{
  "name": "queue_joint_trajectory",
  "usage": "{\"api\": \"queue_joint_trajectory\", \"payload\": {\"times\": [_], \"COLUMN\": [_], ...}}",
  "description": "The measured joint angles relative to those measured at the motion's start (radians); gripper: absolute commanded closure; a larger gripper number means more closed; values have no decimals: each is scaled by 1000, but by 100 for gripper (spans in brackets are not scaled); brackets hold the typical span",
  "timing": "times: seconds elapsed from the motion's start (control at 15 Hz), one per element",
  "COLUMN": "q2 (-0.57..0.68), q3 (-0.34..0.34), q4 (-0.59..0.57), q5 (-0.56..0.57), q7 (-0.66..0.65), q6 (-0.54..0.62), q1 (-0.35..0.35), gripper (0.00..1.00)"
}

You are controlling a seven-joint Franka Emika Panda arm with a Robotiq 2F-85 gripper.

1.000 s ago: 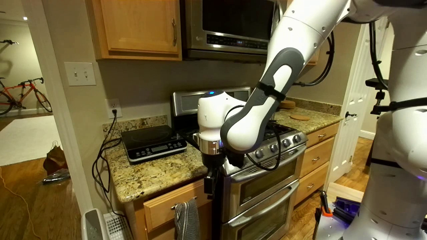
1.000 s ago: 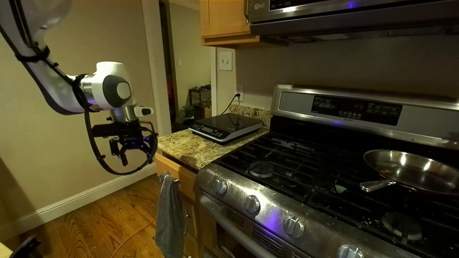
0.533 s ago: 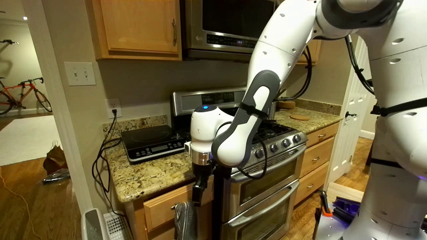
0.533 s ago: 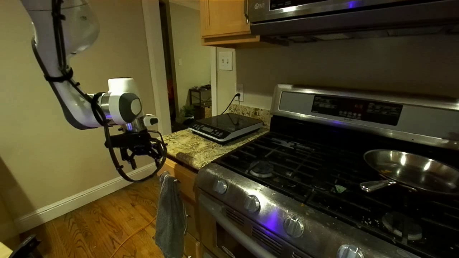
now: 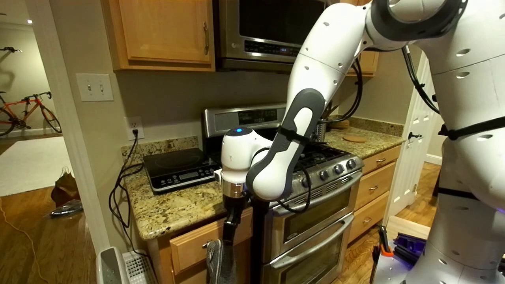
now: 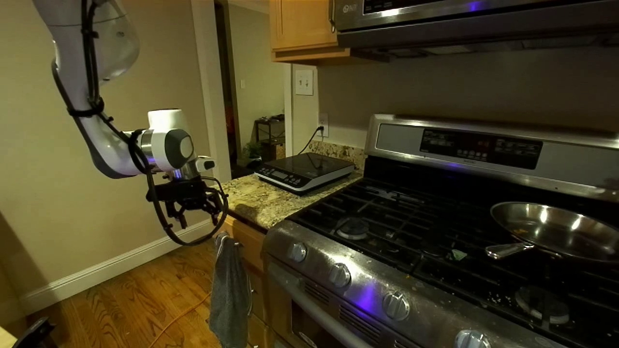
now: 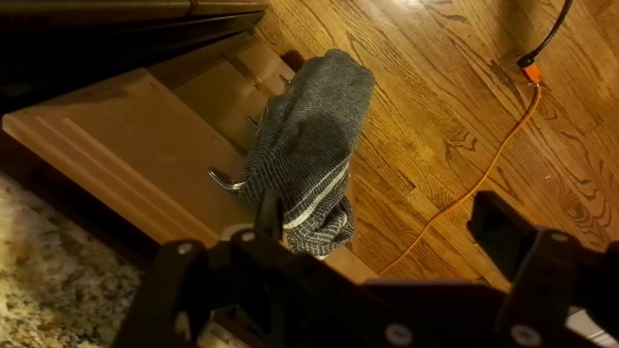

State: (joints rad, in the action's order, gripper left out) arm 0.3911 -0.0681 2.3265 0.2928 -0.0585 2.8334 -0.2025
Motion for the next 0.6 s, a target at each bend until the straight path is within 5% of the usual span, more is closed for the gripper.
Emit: {"api": "queue_joint_trajectory", "payload": {"times": [0.6], "q2": [197], "q3": [43], "q4": [-116], "q5": [44], "q7": [23], "q6": [20], "q1": [-79], "gripper": [0]}}
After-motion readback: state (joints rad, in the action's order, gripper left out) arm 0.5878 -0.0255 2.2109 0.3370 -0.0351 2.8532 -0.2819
